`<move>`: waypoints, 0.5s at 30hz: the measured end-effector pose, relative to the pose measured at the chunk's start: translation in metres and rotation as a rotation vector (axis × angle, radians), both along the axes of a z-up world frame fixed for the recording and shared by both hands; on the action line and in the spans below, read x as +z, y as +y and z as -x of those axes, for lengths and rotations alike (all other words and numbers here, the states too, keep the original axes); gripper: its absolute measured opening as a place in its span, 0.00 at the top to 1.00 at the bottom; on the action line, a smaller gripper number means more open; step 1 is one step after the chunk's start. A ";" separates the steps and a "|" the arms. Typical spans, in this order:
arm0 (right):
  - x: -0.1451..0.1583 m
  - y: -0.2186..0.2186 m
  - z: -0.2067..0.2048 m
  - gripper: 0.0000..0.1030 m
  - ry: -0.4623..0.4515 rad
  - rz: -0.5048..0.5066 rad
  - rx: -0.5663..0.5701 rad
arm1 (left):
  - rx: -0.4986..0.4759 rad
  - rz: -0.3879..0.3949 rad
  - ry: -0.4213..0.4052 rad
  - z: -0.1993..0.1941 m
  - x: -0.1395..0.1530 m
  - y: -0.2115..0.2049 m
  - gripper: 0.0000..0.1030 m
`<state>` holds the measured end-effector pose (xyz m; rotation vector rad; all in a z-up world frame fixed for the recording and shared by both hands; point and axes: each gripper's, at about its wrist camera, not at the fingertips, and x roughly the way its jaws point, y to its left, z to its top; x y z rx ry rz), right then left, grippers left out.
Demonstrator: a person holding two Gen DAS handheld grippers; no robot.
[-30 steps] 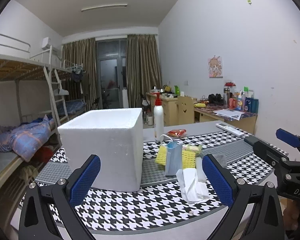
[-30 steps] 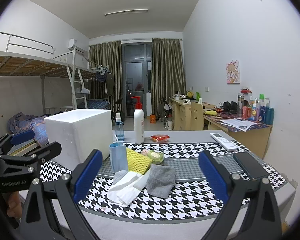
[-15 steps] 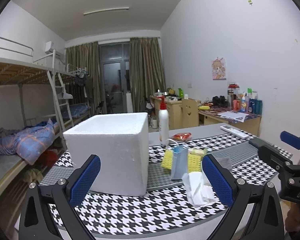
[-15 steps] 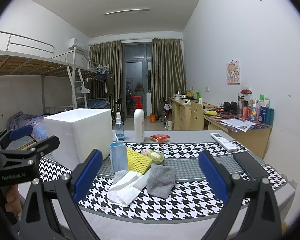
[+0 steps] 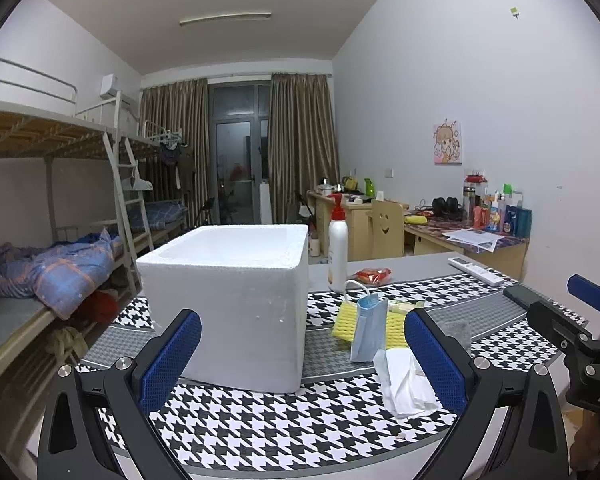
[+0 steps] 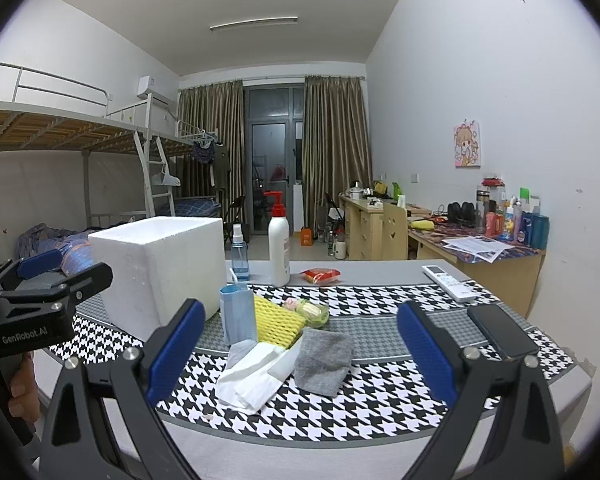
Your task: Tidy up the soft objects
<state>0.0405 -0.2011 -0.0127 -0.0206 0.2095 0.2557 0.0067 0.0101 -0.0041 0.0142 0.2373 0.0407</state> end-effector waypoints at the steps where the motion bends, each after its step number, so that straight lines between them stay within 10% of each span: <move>1: 0.000 0.000 0.000 0.04 0.001 0.000 0.000 | -0.001 0.000 0.000 0.000 0.000 0.000 0.01; 15: -0.006 0.002 -0.015 0.04 0.032 0.003 -0.001 | -0.028 0.002 0.033 -0.014 -0.006 -0.002 0.01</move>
